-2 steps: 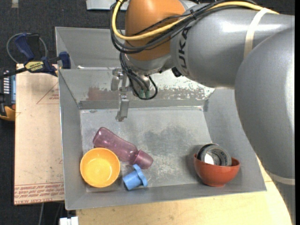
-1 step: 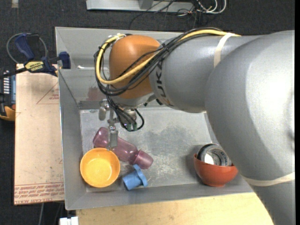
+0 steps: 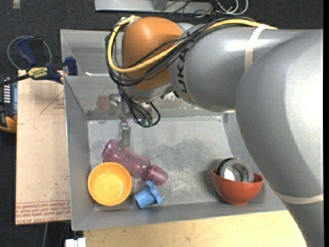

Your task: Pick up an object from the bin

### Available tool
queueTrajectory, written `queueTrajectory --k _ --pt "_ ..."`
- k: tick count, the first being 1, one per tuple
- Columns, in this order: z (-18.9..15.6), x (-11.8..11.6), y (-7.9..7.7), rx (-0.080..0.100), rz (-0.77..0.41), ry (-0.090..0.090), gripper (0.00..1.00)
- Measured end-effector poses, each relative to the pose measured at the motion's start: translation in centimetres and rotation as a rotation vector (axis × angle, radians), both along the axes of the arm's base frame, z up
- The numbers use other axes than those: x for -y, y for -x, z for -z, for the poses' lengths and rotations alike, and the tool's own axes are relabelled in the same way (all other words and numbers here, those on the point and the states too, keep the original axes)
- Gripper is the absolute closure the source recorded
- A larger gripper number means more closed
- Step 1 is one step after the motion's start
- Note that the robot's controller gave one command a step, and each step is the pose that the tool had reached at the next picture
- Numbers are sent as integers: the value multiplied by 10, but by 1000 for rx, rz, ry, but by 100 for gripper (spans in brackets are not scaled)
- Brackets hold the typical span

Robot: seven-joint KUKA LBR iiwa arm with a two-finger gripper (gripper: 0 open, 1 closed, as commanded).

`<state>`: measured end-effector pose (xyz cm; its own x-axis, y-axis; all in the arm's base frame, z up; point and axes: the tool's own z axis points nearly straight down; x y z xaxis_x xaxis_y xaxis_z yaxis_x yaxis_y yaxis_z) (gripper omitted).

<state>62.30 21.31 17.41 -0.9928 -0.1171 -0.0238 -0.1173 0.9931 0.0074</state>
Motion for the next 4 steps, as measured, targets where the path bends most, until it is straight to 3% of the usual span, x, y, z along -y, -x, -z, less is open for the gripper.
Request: queueTrajectory --k 1,2,3,4 --pt "1 -7 8 12 -17 -2 0" --pt "42 -15 17 3 -80 -1 0" --pt "7 39 11 7 -138 -2 0" --pt "108 -37 74 -6 -200 -2 0"
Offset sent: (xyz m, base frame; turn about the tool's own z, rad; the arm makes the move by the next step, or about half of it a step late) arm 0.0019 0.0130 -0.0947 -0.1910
